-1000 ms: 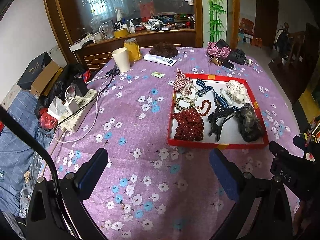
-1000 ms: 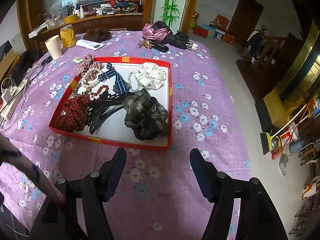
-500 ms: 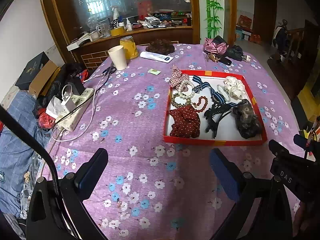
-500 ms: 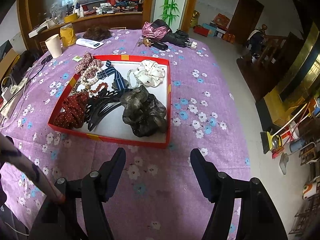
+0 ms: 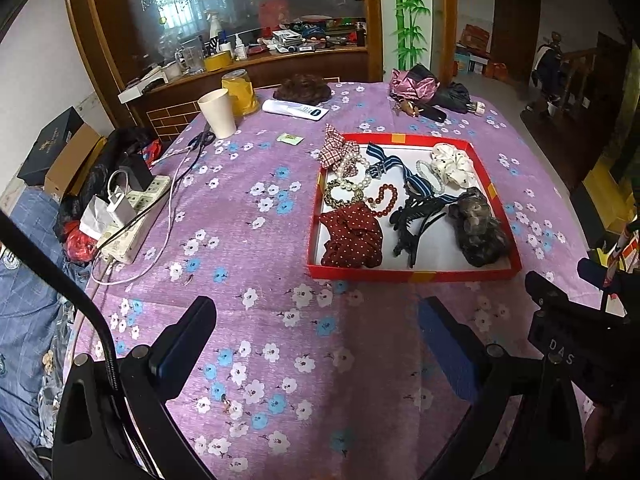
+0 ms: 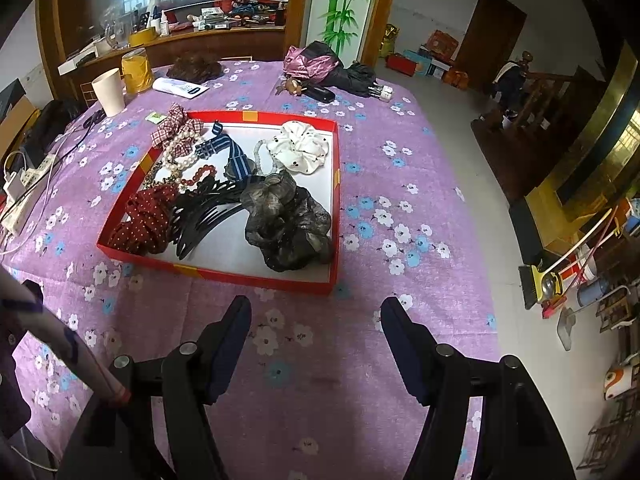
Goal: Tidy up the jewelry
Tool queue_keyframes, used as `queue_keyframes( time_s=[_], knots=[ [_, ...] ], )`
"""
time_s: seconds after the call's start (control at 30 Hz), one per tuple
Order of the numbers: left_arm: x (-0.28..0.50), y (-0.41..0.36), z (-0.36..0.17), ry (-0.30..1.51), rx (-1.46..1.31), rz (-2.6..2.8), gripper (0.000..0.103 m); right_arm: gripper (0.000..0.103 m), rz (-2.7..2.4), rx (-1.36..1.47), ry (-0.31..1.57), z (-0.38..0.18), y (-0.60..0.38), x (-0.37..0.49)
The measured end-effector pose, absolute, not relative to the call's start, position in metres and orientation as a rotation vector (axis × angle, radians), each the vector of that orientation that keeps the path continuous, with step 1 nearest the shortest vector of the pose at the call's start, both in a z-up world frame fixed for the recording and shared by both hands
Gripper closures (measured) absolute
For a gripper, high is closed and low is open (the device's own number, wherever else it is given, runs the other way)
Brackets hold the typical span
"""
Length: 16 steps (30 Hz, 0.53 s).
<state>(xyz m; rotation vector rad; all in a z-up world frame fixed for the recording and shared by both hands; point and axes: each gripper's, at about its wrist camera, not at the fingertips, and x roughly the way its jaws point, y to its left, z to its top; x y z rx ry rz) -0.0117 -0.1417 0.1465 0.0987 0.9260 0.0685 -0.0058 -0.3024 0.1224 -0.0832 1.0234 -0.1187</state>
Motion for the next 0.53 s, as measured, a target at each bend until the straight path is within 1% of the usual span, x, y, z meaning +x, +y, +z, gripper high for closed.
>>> queue_keyframes(
  time_s=[0.53],
  knots=[
    [-0.019, -0.14, 0.14, 0.949, 0.064, 0.066, 0.002, 0.032, -0.13, -0.077, 1.041, 0.12, -0.308, -0.017]
  ],
)
